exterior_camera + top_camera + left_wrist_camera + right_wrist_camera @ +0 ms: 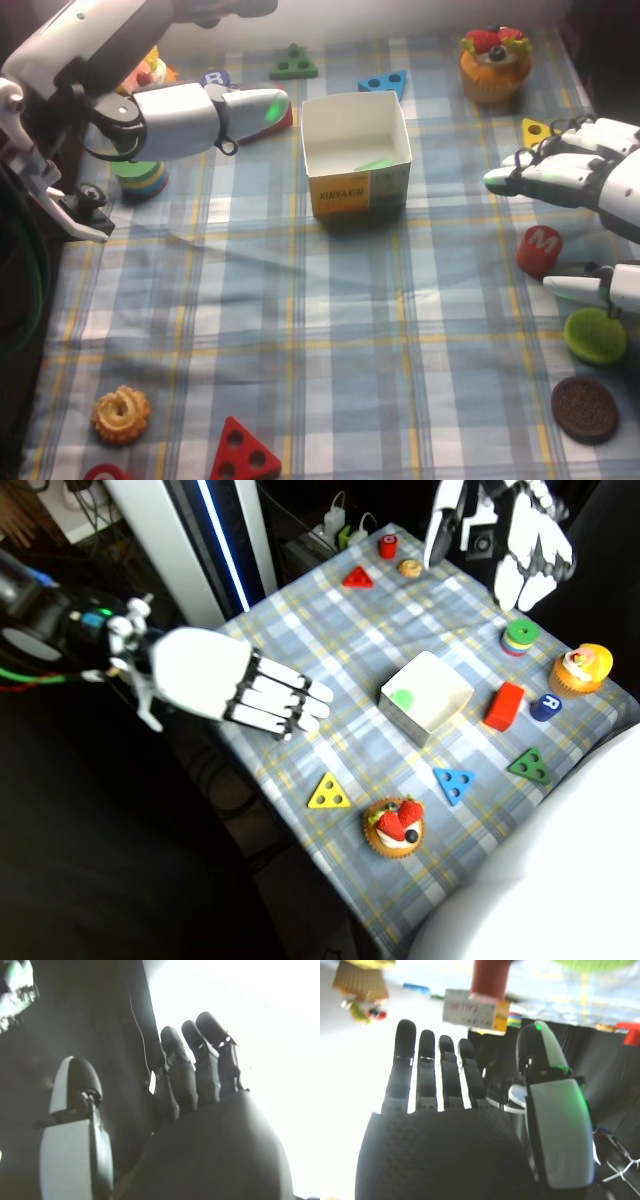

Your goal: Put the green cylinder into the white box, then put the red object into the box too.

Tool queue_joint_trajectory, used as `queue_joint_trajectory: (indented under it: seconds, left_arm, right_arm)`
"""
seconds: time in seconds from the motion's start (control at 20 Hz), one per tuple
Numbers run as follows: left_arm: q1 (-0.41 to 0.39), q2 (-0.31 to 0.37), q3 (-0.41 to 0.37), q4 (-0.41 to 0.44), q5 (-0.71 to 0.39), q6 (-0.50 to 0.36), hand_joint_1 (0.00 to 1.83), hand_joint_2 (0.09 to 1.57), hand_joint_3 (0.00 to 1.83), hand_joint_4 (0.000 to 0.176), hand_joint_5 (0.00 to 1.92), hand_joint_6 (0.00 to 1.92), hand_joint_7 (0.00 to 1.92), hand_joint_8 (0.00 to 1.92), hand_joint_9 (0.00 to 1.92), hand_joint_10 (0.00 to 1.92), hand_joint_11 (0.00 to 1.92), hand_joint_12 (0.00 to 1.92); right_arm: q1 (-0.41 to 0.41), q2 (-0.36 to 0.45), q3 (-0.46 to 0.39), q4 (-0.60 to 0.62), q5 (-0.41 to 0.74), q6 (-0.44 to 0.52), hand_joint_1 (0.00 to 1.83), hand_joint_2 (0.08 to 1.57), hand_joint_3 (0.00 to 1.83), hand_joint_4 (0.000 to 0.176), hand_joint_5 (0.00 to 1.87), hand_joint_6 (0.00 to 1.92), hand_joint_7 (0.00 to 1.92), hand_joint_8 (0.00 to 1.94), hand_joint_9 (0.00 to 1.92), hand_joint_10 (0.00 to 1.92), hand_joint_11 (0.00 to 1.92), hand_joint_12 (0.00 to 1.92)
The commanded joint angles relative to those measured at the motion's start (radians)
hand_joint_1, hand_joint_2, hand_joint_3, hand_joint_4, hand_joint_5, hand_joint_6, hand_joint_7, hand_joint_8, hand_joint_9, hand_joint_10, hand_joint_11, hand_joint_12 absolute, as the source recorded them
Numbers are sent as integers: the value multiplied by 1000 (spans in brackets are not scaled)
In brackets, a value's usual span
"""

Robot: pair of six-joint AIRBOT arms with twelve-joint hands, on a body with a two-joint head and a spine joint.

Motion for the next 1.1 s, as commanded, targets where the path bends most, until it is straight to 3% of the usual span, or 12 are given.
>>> queue_joint_trajectory:
  seconds: [0.0,0.05,0.1,0.2,0.4,0.45,0.6,0.7,0.75,0.85,0.9,1.05]
  left_arm:
    - [-7,7,-1,11,-128,-9,991,1140,2,0,534,6,586,37,136,838,0,1362]
    - [-6,8,-3,11,-132,-9,975,1156,4,0,547,9,594,35,131,860,0,1323]
    - [-5,8,-3,11,-132,-9,975,1156,4,0,547,9,594,35,131,860,0,1323]
    - [-2,10,-7,13,-140,-9,984,1161,1,0,562,12,595,27,146,836,0,1295]
    - [5,15,-13,15,-151,-9,996,1169,1,0,586,11,610,20,139,770,0,1125]
    - [7,17,-16,15,-156,-9,1004,1169,0,0,596,13,614,20,145,789,0,1166]
    - [14,22,-21,16,-166,-9,998,1171,0,0,605,7,633,18,187,774,0,1295]
    - [20,26,-23,15,-174,-10,992,1176,2,0,601,5,631,16,187,777,0,1305]
    - [23,28,-24,13,-177,-10,980,1183,2,0,592,1,622,10,175,748,0,1240]
    - [29,31,-25,9,-182,-10,966,1185,1,0,592,1,623,9,181,748,0,1258]
    - [34,34,-27,6,-187,-10,972,1188,1,0,589,2,619,5,164,771,0,1250]
    - [58,46,-40,-6,-212,-10,970,1192,0,0,577,1,613,2,152,823,0,1323]
  right_arm:
    - [11,-1,4,3,96,5,776,1230,1,0,260,164,393,64,0,863,0,1477]
    - [14,-14,16,3,77,5,835,1231,0,0,293,289,449,308,34,1138,0,1656]
    - [14,-16,17,3,76,5,835,1231,0,0,293,289,449,308,34,1138,0,1656]
    - [17,-27,26,4,62,5,905,1225,0,0,340,463,418,591,56,1217,0,1706]
    - [20,-33,34,4,43,5,1037,1212,0,0,442,724,594,603,218,1172,0,1787]
    - [20,-33,36,4,41,5,1106,1277,1,0,529,1390,730,1227,265,1285,0,1894]
    - [30,-38,39,3,39,5,1146,1260,1,0,665,1392,783,1436,361,1607,0,1921]
    - [45,-39,39,-1,41,5,1139,1262,1,0,687,1377,756,1466,335,1653,0,1921]
    - [51,-38,39,-5,46,5,1133,1263,2,17,689,1407,744,1444,327,1647,0,1921]
    - [60,-34,38,-21,72,29,1130,1266,2,21,681,1431,742,1429,305,1638,0,1921]
    - [69,-30,37,-34,93,48,1106,1299,4,10,601,1523,715,1479,351,1559,0,1921]
    - [129,-27,38,-76,106,53,1130,1282,0,0,622,1445,759,1466,343,1502,0,1921]
